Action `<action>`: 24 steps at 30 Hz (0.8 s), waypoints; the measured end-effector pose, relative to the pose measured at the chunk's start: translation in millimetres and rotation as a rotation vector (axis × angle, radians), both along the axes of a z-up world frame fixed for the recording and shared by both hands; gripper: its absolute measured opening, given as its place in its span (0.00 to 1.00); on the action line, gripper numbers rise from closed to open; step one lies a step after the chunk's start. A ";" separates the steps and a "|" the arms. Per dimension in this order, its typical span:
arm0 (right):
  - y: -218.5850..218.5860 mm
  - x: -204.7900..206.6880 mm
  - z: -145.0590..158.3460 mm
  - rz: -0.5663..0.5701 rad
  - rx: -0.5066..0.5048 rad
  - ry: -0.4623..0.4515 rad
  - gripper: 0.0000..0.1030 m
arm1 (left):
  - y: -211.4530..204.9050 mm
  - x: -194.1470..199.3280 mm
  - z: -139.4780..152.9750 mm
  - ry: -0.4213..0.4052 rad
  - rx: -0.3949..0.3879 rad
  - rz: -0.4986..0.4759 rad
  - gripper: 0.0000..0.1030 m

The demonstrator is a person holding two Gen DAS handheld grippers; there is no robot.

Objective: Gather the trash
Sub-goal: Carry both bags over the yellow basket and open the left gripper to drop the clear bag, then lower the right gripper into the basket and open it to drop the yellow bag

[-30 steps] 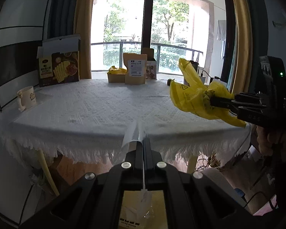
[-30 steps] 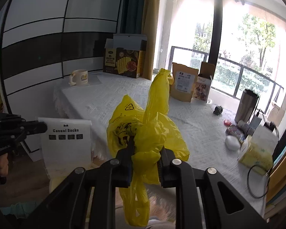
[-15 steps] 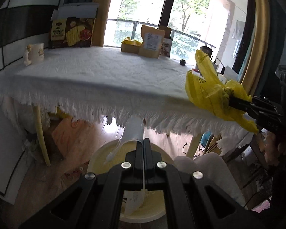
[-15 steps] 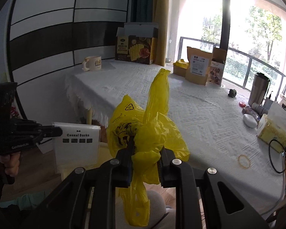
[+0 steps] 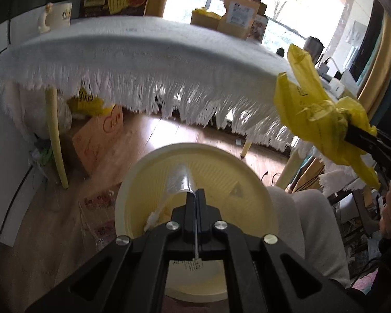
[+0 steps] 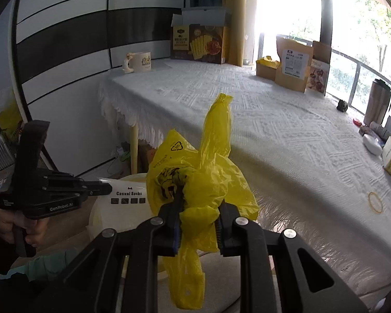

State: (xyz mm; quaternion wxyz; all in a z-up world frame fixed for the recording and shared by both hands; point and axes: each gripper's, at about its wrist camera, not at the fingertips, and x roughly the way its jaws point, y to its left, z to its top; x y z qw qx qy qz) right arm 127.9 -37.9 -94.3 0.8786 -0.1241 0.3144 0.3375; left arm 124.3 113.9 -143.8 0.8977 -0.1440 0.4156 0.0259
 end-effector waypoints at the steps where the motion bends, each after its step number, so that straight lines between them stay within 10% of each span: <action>1: 1.8 1.6 -4.0 0.003 -0.003 0.009 0.18 | -0.1 1.1 -4.3 0.013 -0.001 -0.001 0.00; 6: 8.6 5.5 -15.7 0.029 -0.005 0.045 0.18 | -0.8 3.5 -21.1 0.050 -0.008 -0.016 0.03; 10: 15.7 7.5 -22.7 0.050 -0.013 0.066 0.18 | -1.4 0.6 -23.2 0.061 -0.027 -0.026 0.48; 24: 61.2 7.3 -53.6 0.158 -0.056 0.148 0.18 | 39.3 -39.1 -6.1 0.019 -0.012 0.099 0.49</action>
